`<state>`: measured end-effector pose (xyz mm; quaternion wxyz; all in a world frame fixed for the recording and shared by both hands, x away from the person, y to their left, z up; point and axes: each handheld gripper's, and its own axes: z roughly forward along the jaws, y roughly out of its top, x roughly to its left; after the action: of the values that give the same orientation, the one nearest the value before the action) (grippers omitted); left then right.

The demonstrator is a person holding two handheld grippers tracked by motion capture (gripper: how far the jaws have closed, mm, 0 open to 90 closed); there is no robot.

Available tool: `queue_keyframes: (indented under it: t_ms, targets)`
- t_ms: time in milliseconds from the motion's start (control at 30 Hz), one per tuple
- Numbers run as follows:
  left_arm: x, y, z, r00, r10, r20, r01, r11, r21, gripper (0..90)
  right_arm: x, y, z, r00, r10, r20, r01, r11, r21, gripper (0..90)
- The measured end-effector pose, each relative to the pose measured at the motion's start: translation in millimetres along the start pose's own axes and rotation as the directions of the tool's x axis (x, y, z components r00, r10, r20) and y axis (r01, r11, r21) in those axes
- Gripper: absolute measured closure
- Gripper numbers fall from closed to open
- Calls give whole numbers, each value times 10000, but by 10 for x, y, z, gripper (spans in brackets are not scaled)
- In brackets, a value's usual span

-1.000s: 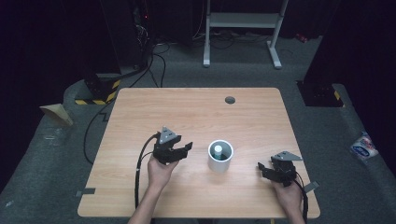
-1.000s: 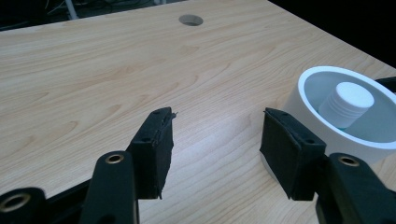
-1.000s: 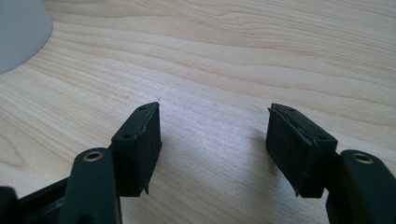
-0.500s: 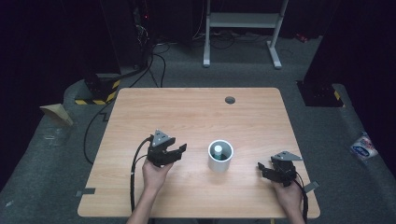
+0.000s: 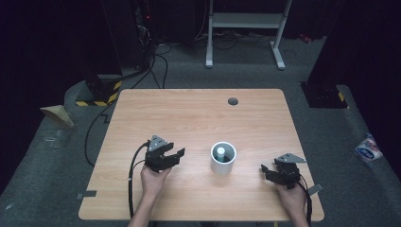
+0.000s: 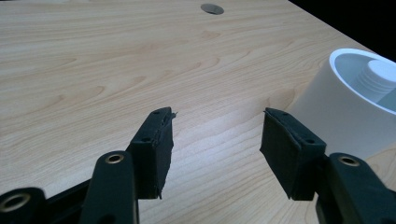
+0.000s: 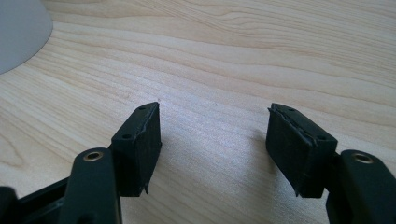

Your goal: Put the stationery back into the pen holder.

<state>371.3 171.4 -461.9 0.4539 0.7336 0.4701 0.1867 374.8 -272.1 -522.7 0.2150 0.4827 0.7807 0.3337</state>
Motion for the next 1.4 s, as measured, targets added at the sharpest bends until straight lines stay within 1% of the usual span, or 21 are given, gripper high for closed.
queue_keyframes:
  t_ms: [133, 167, 267, 333, 367, 533, 767, 867, 900, 933, 1033, 1067, 1200, 1333, 1400]
  targets:
    - [15, -52, 6, 10000, -28, -87, 29, 9999, 109, 436, 0, 0, 0, 10000, -2, 0, 2, 10000, 0, 355]
    - [25, -75, 7, 9999, -109, -90, 110, 9999, 122, 436, 1, 0, -1, 10000, 14, -2, -14, 10000, 5, 356]
    - [43, -101, 4, 9998, -145, -99, 146, 9998, 142, 433, 0, 0, 0, 10000, -1, 1, 1, 10000, -1, 356]
    - [52, -131, 7, 9996, -231, -166, 233, 9996, 172, 432, 0, 0, 0, 10000, -6, 1, 6, 10000, -2, 356]
    - [72, -166, 15, 9994, -183, -284, 191, 9994, 300, 432, 0, 0, 0, 10000, -7, 2, 7, 10000, -2, 356]
    - [93, -225, 16, 9991, -319, -281, 330, 9987, 390, 432, 1, 0, 0, 10000, 13, -3, -13, 10000, 4, 356]
    - [106, -292, 15, 9984, -394, -416, 414, 9980, 475, 432, 0, 0, 0, 10000, -1, 1, 1, 10000, -1, 356]
    - [110, -334, 37, 9983, -289, -497, 321, 9974, 646, 431, 0, 0, 0, 10000, -1, -1, 1, 10000, -1, 356]
    - [102, -366, 60, 9985, -185, -519, 228, 9962, 843, 431, -1, 0, 1, 10000, -5, 1, 5, 10000, -2, 356]
    - [102, -366, 60, 9985, -185, -519, 228, 9962, 843, 430, -1, 0, 1, 10000, -5, 1, 5, 10000, -2, 356]
    - [90, -415, 90, 9983, -81, -569, 141, 9942, 1063, 429, 0, 0, 0, 10000, -4, 2, 4, 10000, 0, 355]
    - [85, -429, 98, 9983, -102, -582, 167, 9937, 1109, 429, 0, 0, 1, 10000, -3, 1, 3, 10000, -2, 356]
    - [85, -465, 125, 9977, -34, -684, 118, 9924, 1228, 427, -1, 0, 0, 10000, -7, 1, 7, 10000, -1, 355]
    - [88, -494, 140, 9973, -78, -724, 169, 9919, 1257, 427, 0, 0, 1, 10000, -3, 1, 3, 10000, -3, 355]
    - [87, -520, 157, 9963, 9, -859, 105, 9911, 1323, 428, -1, 0, 1, 10000, -7, 2, 7, 10000, -1, 355]
